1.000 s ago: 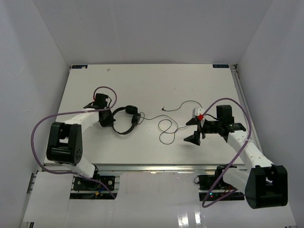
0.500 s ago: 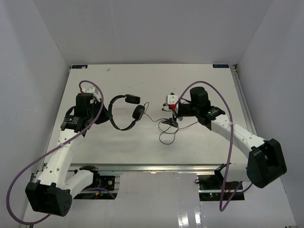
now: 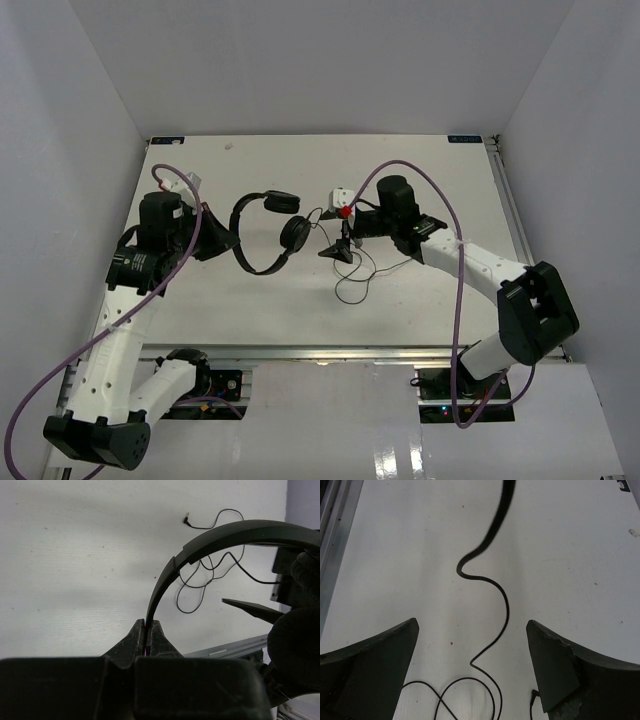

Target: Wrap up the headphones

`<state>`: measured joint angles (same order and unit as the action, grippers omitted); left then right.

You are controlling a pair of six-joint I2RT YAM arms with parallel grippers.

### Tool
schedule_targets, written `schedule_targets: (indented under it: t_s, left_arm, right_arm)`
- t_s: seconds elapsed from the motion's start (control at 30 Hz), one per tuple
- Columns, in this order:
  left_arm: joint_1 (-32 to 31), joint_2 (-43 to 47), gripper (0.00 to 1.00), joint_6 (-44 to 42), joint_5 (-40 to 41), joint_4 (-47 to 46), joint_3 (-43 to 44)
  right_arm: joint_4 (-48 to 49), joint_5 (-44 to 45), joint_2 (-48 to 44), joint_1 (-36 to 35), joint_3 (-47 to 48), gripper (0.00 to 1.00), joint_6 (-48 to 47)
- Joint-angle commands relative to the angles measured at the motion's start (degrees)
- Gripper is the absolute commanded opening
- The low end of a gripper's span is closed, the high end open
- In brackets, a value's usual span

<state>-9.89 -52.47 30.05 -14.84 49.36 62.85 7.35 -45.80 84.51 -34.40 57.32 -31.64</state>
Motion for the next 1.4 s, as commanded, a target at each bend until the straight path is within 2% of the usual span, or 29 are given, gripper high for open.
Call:
schedule_targets:
  t_s: [0.0,0.17,0.4,0.67,0.83,1.03,1.2,1.37]
  left_arm:
    - [-0.1,2.0,0.0,2.5,-5.0,-0.1,5.4]
    - [-0.1,3.0,0.0,3.9,-5.7,0.3,6.9]
    - [-0.1,4.2,0.0,8.0,-7.3,-0.5,10.0]
    - [-0.1,4.4,0.0,13.4,-2.9,0.4,16.8]
    - [-0.1,4.6,0.0,15.1,0.2,0.3,18.3]
    - [-0.2,5.0,0.0,17.0,0.1,-1.9,17.3]
    - [-0.1,4.8,0.0,18.0,0.5,-2.7,17.7]
    - [-0.1,4.7,0.0,19.4,2.3,-3.2,18.6]
  right_arm:
    - [6.4,4.0,2.8,-0.5,2.0,0.96,4.4]
    - [8.1,2.4,5.9,-0.6,2.8,0.98,9.6]
    - [14.9,-1.1,6.8,-0.8,-3.3,0.82,15.1]
    - [21.9,-8.7,3.3,-0.7,-9.5,0.61,20.2]
    - [21.8,-10.2,-0.1,-0.1,-11.5,0.55,20.2]
    - [20.4,-12.5,-2.1,0.0,-13.0,0.38,20.6]
    - [17.4,-12.2,-3.1,0.0,-13.1,0.34,18.4]
    - [14.0,-11.6,-3.9,0.0,-12.6,0.23,17.1]
